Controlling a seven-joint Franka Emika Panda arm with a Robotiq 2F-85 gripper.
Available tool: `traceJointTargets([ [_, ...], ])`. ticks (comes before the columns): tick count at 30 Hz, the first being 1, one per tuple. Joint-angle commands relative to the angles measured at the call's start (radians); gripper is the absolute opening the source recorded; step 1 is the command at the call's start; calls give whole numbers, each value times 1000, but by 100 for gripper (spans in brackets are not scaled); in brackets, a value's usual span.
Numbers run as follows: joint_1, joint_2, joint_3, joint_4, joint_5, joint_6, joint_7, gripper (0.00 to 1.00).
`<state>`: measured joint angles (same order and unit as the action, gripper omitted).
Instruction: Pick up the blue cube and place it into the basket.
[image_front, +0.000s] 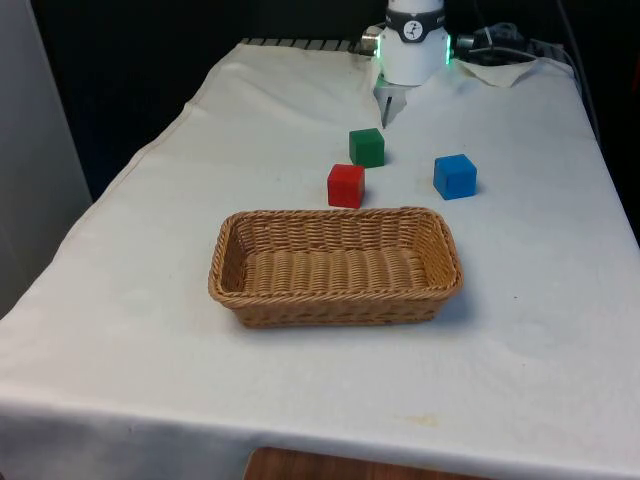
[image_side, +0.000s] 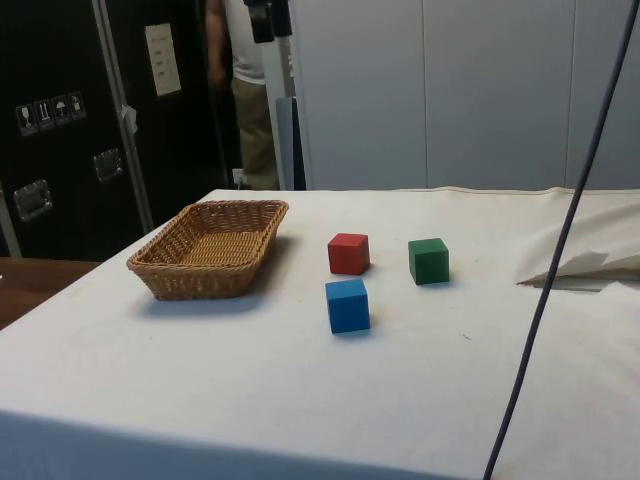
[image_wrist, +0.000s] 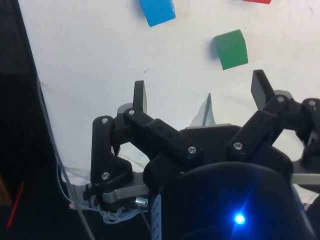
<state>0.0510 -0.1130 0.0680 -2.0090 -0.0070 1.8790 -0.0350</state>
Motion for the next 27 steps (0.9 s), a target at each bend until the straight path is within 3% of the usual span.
traceJointTargets([
  [1,0,-12,-1,-16,1,20,-4,100],
  [6,1,-47,3,-70,1,46,-4,100],
  [7,0,-39,2,-59,0,28,-4,100],
  [10,1,-71,5,-119,4,78,-8,100],
  [15,0,-86,6,-161,3,104,-13,100],
  [23,2,-120,8,-266,13,214,-33,100],
  [24,0,-114,8,-253,7,193,-28,100],
  [27,2,-120,11,-296,12,255,-38,100],
])
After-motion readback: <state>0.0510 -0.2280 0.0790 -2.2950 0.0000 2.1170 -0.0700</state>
